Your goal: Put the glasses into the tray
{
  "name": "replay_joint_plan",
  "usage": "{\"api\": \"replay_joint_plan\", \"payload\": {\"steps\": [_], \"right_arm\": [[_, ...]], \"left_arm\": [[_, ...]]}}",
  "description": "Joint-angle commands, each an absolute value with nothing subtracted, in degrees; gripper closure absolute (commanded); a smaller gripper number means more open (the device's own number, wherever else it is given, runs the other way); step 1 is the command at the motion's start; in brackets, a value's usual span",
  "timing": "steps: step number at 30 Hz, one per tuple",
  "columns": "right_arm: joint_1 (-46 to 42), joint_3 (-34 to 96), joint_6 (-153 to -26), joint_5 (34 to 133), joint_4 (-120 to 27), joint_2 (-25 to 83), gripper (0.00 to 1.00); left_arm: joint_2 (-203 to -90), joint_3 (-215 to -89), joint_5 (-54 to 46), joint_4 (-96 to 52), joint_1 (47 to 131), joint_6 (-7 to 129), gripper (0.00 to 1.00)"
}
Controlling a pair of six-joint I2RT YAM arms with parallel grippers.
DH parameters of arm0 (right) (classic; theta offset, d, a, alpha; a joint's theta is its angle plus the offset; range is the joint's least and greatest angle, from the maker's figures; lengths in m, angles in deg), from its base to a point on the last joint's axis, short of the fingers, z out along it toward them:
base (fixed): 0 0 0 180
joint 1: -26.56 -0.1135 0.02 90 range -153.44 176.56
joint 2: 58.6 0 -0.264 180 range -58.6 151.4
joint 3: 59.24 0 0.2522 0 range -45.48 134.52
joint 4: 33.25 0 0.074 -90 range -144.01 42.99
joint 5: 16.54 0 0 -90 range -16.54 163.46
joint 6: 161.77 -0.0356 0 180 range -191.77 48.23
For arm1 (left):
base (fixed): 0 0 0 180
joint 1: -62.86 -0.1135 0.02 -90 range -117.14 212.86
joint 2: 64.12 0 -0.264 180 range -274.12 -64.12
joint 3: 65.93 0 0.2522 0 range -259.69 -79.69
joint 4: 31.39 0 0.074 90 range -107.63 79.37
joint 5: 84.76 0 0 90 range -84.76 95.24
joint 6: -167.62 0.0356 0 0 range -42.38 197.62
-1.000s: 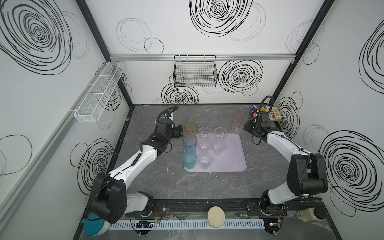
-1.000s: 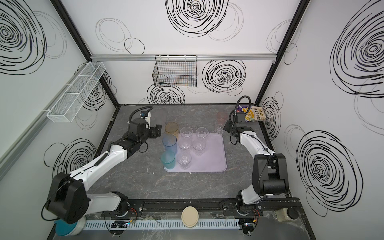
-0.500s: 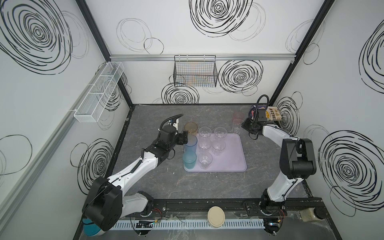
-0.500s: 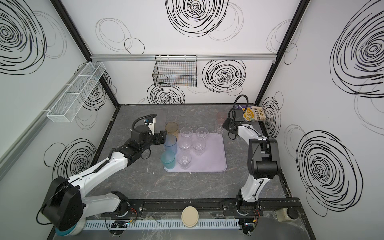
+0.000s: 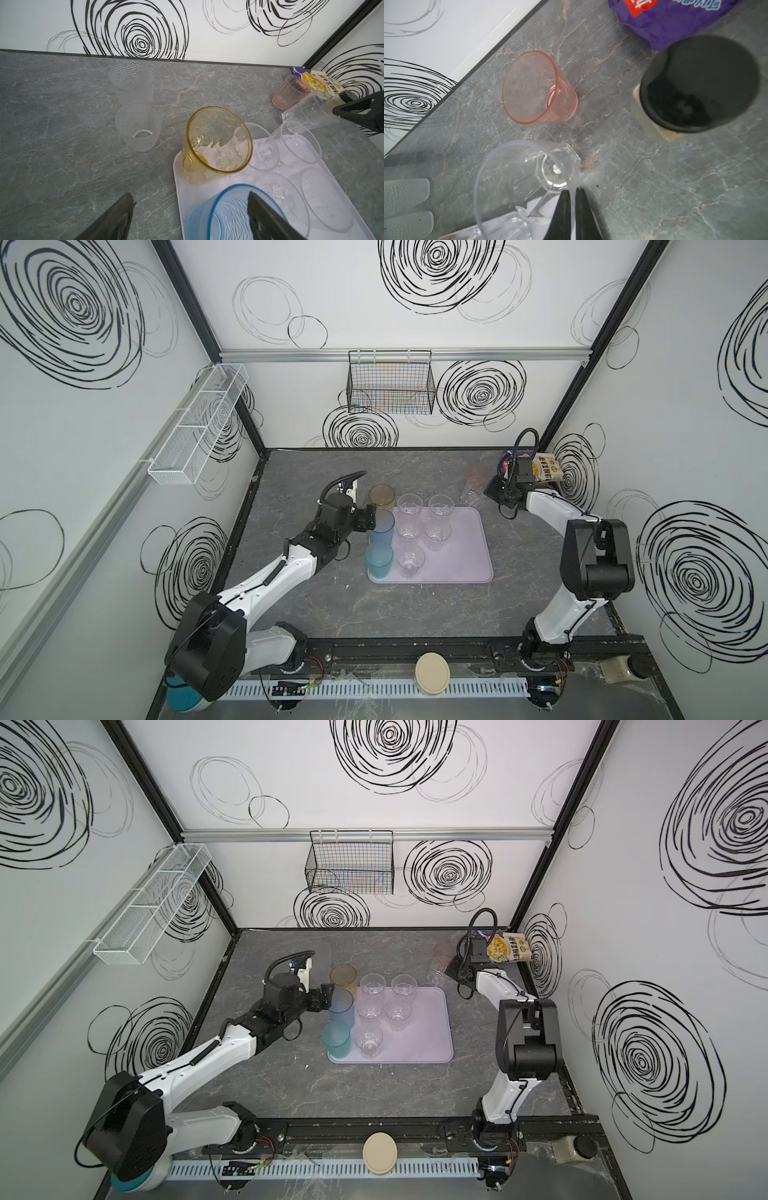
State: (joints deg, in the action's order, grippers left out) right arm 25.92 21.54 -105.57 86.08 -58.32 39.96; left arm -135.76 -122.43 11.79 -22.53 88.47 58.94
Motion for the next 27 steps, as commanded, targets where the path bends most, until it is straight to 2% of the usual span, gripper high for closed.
{"api": "replay_joint_plan", "payload": {"steps": [1,8,17,27], "right_arm": [[25.2,21.7,-105.1,85.5,-58.6,35.0,0.95],[24.2,21.4,-103.7,85.4,-62.0,30.4,0.98],[19.8,14.0,-99.5,78.4,-72.7,18.0,0.99],[5.9,0.0,-106.9,73.8,-81.6,4.5,1.00]], "left_arm": [[-135.9,-121.8,11.9,-25.9,88.5,58.4,0.11],[-135.4,-121.4,13.0,-26.1,88.5,58.5,0.11],[-135.2,-121.2,14.2,-26.3,89.0,58.2,0.12],[-134.7,-121.6,16.5,-24.4,93.5,60.8,0.10]]}}
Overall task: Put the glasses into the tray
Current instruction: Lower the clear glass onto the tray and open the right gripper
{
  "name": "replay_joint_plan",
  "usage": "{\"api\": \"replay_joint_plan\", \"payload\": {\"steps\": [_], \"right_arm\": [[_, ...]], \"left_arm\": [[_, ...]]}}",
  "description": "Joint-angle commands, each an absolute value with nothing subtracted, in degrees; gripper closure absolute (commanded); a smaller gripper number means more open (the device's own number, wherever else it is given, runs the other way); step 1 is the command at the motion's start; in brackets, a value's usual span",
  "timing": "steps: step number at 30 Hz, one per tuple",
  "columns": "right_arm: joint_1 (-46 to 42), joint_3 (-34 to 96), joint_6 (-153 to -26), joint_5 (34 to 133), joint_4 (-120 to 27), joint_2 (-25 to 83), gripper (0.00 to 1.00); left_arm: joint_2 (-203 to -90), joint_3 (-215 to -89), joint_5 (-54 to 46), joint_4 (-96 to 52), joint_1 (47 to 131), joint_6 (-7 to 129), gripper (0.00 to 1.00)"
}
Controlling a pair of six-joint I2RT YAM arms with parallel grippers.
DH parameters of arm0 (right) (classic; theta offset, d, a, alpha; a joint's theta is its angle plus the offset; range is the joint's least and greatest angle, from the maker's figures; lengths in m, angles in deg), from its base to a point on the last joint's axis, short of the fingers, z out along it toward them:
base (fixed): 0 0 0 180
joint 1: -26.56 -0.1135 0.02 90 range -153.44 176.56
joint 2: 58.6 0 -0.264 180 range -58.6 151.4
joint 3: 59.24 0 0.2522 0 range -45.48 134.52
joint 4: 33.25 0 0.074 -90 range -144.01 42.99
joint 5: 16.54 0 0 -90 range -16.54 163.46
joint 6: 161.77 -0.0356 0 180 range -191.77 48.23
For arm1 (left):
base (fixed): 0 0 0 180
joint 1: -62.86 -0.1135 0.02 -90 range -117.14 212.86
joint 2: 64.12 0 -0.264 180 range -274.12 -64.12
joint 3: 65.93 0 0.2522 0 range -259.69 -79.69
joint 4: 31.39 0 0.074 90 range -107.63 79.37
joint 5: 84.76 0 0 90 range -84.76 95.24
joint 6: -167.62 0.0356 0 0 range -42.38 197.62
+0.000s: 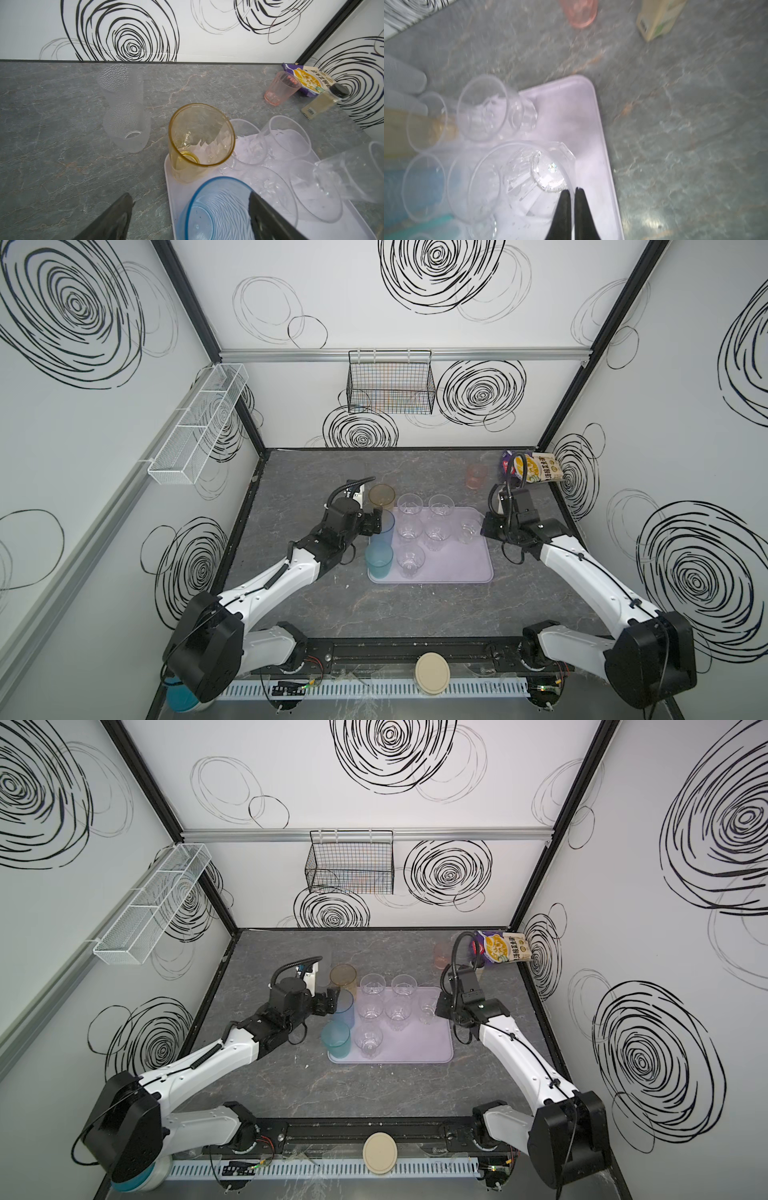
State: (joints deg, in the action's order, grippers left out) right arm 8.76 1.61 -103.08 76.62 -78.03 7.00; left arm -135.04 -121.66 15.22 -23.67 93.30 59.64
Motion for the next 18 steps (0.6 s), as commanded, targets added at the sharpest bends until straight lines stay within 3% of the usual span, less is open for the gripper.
{"api": "replay_joint_plan", "payload": {"steps": [1,9,18], "right_arm": [[4.0,-1.2,-107.9,72.9,-81.7,3.6,1.00],[-7.4,-4.2,-112.6,68.5,-81.8,3.4,1.00],[-16.4,-1.2,-113.8,65.4,-81.2,10.7,1.00]], "left_arm": [[-135.2,-121.8,16.2,-24.4,93.4,60.8,0.10],[-135.7,-121.5,16.4,-25.4,93.4,59.7,0.10],[-135.4,-121.4,16.4,-25.3,93.2,59.8,0.10]]}}
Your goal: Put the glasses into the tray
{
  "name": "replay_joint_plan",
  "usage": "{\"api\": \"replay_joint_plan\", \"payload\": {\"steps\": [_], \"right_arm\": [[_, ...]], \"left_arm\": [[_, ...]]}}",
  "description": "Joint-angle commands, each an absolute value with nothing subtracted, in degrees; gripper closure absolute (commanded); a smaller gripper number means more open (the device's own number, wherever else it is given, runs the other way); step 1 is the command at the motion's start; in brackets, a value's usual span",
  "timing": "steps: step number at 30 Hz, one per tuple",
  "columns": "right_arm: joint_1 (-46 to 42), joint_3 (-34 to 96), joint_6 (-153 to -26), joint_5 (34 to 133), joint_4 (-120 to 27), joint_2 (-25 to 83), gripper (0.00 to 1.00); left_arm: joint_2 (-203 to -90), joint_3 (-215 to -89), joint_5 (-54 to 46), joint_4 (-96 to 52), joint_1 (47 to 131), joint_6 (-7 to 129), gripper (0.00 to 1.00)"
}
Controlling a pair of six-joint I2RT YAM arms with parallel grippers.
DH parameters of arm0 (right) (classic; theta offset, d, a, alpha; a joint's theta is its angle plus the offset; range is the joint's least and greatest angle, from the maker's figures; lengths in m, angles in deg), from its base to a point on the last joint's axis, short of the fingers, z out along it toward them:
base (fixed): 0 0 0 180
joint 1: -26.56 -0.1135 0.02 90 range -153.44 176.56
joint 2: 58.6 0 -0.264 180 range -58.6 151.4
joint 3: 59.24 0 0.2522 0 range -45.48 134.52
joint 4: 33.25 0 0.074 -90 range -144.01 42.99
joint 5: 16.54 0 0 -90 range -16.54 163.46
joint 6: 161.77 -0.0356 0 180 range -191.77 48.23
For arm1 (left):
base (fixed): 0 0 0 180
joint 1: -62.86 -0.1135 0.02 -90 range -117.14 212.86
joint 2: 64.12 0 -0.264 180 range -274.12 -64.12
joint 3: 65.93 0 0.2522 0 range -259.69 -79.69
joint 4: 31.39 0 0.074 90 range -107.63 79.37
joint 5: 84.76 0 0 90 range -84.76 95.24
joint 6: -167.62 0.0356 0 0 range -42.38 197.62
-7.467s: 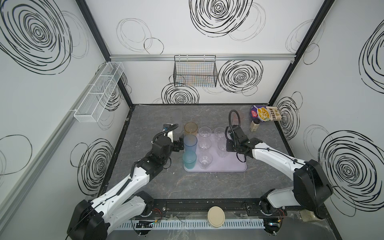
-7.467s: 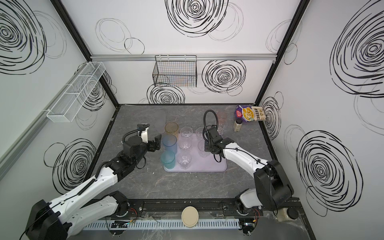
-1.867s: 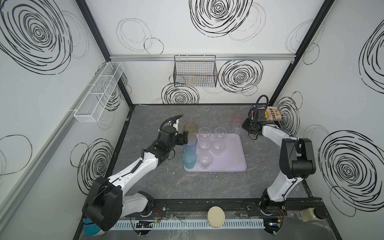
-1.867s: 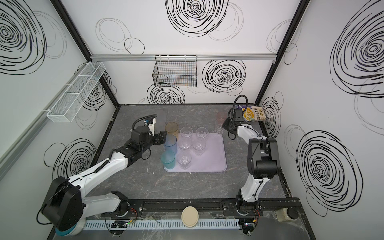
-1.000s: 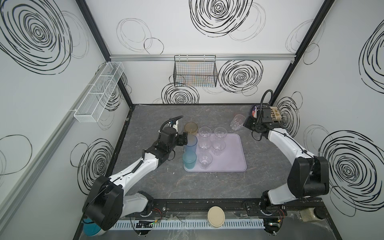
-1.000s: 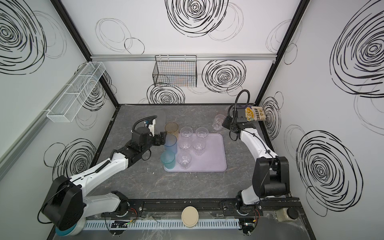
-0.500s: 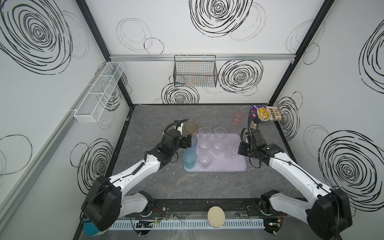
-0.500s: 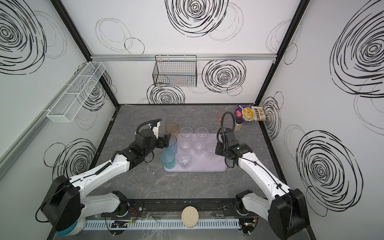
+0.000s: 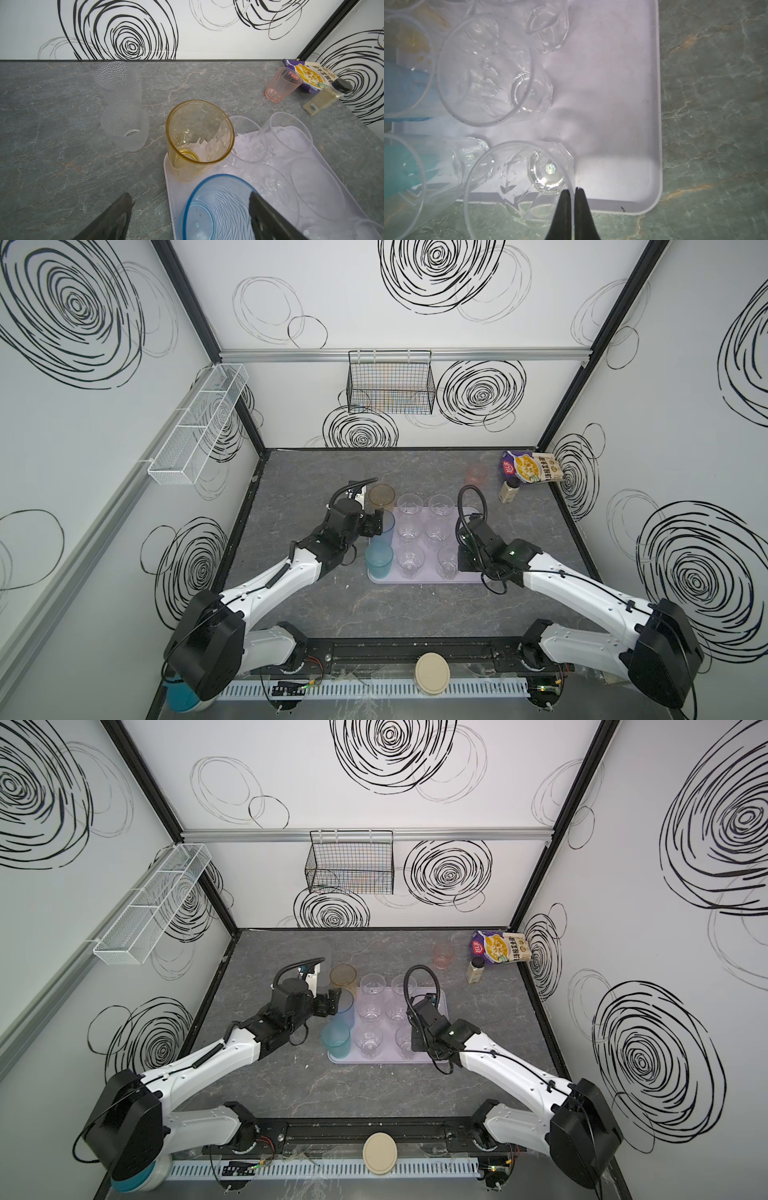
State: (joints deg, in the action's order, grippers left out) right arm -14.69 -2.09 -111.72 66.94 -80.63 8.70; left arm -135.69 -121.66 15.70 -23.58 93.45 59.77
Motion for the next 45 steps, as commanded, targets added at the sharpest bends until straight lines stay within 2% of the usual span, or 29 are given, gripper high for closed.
{"api": "replay_joint_plan", "payload": {"steps": [1,8,20,28,33,39,45], "right_arm": [[-16.8,-1.0,-114.0,65.4,-81.0,11.3,1.00],[-17.6,-0.7,-114.0,65.1,-79.7,12.3,0.99],[-16.5,1.0,-113.5,69.9,-78.9,13.2,0.82],[-9.1,5.2,-109.4,73.4,-80.1,8.5,0.62],[-2.8,5.2,-106.1,74.0,-72.6,5.8,0.52],[2.9,7.5,-105.7,75.1,-66.5,10.2,0.45],[5.7,10.7,-104.7,75.9,-62.0,16.0,0.43]], "left_arm": [[-135.3,-121.3,16.5,-25.3,93.1,59.9,0.10],[-135.3,-121.3,16.7,-25.1,93.1,60.0,0.09],[-134.9,-121.0,16.8,-25.4,93.1,60.0,0.09],[-134.5,-121.1,16.1,-25.6,93.1,59.6,0.09],[-134.1,-120.6,16.8,-25.6,93.1,60.4,0.08],[-134.7,-120.5,14.8,-26.2,93.2,59.6,0.08],[-135.8,-124.0,9.9,-20.8,91.1,55.4,0.07]]}}
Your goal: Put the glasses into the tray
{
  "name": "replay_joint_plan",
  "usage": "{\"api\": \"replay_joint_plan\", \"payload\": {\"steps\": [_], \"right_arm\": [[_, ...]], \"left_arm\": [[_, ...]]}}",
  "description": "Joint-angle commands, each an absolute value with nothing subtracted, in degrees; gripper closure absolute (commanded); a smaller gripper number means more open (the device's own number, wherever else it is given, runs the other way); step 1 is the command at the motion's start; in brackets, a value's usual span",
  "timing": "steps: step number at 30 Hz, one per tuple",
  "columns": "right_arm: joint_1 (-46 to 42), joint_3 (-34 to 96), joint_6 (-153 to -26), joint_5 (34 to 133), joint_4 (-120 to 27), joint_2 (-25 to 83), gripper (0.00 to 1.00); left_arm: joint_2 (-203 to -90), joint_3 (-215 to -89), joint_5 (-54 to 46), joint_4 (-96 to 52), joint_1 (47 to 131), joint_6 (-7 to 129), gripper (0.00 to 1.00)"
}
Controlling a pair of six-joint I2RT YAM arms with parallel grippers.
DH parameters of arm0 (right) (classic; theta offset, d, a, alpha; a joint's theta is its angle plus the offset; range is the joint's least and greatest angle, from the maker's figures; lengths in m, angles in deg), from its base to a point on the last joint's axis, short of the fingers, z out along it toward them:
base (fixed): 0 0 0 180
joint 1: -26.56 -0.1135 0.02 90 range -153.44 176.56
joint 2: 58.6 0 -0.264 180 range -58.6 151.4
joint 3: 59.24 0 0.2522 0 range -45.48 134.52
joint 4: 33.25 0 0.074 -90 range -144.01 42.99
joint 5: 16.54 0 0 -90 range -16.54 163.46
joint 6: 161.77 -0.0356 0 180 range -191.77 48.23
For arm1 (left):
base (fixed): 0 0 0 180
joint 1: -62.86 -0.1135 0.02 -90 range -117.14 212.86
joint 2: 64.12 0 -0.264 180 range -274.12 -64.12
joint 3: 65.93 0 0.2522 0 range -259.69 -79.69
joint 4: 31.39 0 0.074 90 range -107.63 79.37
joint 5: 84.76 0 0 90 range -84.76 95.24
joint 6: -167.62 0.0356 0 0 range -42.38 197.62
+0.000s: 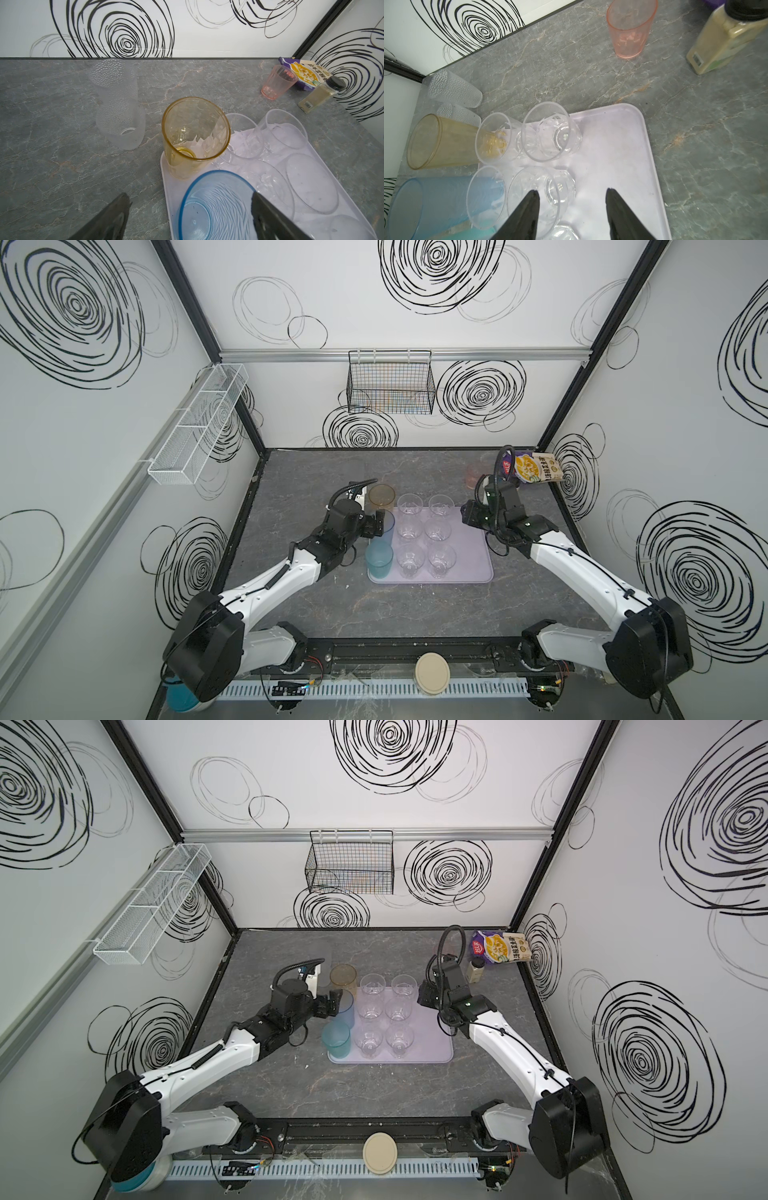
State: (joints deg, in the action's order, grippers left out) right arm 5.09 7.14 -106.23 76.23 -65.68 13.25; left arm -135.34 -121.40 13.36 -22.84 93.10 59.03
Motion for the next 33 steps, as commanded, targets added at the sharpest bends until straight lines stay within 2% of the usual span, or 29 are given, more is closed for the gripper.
{"api": "replay_joint_plan", "payload": {"steps": [1,3,5,10,14,20,26,33], "right_arm": [[5.8,12.3,-104.2,74.5,-62.9,17.4,0.42],[6.0,15.1,-103.7,71.7,-64.5,20.1,0.41],[7.1,16.8,-101.9,69.8,-64.5,21.6,0.40],[13.3,19.5,-99.8,70.0,-62.9,23.9,0.38],[15.0,24.0,-99.9,73.7,-64.1,28.4,0.38],[6.0,29.3,-97.2,67.9,-64.3,33.8,0.38],[-2.4,41.9,-93.6,64.4,-67.9,42.0,0.38],[-7.7,44.4,-93.1,63.8,-68.3,43.3,0.39]], "left_arm": [[-136.5,-125.0,7.2,-19.5,88.9,53.4,0.08],[-138.2,-126.0,-1.6,-19.4,82.6,48.6,0.11],[-138.9,-126.6,-3.9,-19.0,79.3,48.0,0.13],[-135.8,-124.6,3.2,-18.2,79.4,51.7,0.10],[-134.7,-119.7,1.6,-21.5,78.4,48.4,0.08],[-135.9,-121.4,3.2,-21.0,75.5,48.1,0.09],[-137.0,-121.5,6.5,-21.8,70.0,43.9,0.13],[-149.1,-135.2,3.5,-19.0,69.7,46.7,0.23]]}}
